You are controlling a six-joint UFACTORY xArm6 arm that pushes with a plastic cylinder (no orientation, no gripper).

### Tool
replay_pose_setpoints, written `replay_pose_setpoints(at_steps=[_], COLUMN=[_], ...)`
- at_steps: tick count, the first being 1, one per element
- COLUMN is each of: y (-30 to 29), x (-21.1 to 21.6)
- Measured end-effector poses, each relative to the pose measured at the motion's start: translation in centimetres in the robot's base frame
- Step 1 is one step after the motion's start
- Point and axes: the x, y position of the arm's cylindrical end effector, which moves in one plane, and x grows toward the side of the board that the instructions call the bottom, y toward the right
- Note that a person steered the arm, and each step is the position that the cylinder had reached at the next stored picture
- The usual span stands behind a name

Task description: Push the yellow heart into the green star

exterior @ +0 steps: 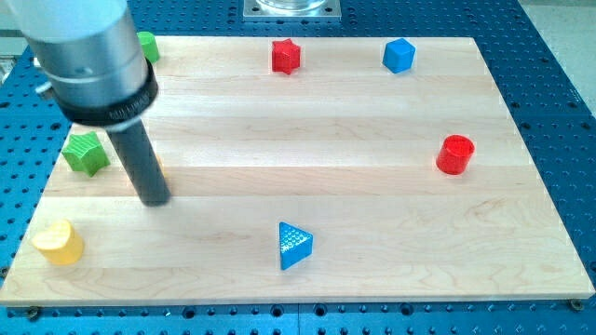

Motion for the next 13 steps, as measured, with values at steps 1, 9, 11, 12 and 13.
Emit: replay_pose_setpoints(at_steps=[1, 9, 11, 12, 13], y=[-0.9, -9.2, -11.7, -9.0, -9.0], x=[-1.2, 6.9, -2.5, -3.3, -7.3])
